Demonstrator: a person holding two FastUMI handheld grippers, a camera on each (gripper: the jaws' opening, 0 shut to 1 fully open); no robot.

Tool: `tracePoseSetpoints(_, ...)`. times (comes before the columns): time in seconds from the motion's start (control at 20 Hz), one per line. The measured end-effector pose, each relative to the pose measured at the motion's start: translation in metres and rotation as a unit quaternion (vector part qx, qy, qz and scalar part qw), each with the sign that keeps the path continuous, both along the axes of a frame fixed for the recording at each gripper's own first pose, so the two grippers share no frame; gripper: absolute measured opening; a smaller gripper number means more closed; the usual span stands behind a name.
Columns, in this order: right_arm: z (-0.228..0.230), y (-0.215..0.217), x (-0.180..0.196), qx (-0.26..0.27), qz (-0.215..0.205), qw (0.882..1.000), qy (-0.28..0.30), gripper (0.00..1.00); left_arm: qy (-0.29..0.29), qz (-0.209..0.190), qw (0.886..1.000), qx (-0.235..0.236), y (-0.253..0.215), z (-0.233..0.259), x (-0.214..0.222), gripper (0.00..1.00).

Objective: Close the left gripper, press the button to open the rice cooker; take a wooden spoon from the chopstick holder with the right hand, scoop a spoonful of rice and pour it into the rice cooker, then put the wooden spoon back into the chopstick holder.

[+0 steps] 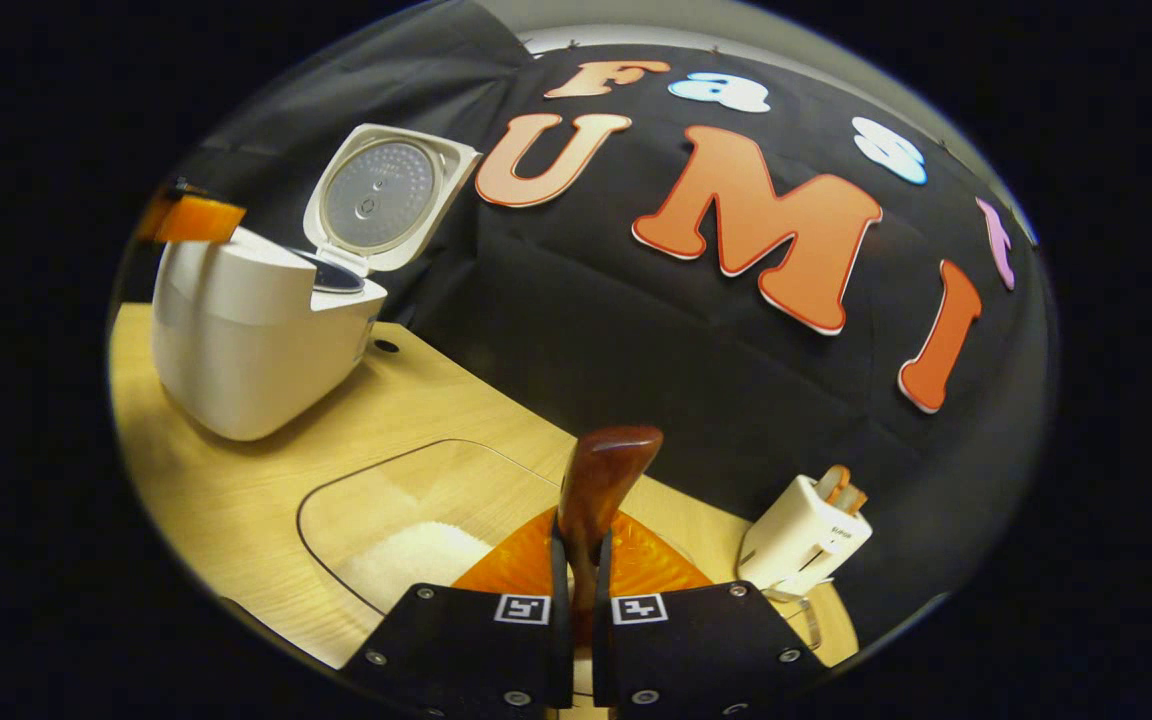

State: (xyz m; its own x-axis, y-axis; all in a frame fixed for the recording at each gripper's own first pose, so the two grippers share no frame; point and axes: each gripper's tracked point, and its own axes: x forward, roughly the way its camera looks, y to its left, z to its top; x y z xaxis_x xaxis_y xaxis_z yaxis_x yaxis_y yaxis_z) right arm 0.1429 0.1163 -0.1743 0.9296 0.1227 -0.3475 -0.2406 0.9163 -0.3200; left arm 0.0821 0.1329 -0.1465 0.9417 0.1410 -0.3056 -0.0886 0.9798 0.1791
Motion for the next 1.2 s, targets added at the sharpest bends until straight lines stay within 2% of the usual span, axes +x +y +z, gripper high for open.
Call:
tracePoseSetpoints(0.3,-0.001,0.007,0.004,0.053,-0.032,0.998,0.023,0.08,-0.014,0.005,1.000,-0.002,0.009,0.009,-0.006,0.76)
tracePoseSetpoints(0.6,0.002,0.026,0.002,0.094,-0.034,0.994,0.035,0.08,-0.027,0.013,1.000,-0.001,0.023,0.018,-0.013,0.76)
tracePoseSetpoints(0.75,0.004,0.030,0.005,0.157,-0.055,0.984,0.056,0.08,-0.034,0.021,0.999,-0.003,0.030,0.023,-0.018,0.78)
tracePoseSetpoints(0.8,0.002,0.028,0.004,0.182,-0.067,0.979,0.069,0.08,-0.034,0.023,0.999,-0.004,0.032,0.023,-0.021,0.78)
tracePoseSetpoints(0.9,0.000,0.029,0.005,0.251,-0.087,0.960,0.091,0.08,-0.038,0.027,0.999,-0.006,0.037,0.026,-0.024,0.78)
tracePoseSetpoints(1.05,-0.002,0.025,0.006,0.350,-0.111,0.923,0.118,0.08,-0.039,0.033,0.999,-0.009,0.041,0.027,-0.027,0.77)
tracePoseSetpoints(1.2,-0.011,0.017,0.008,0.421,-0.140,0.886,0.138,0.08,-0.037,0.036,0.999,-0.011,0.044,0.026,-0.030,0.77)
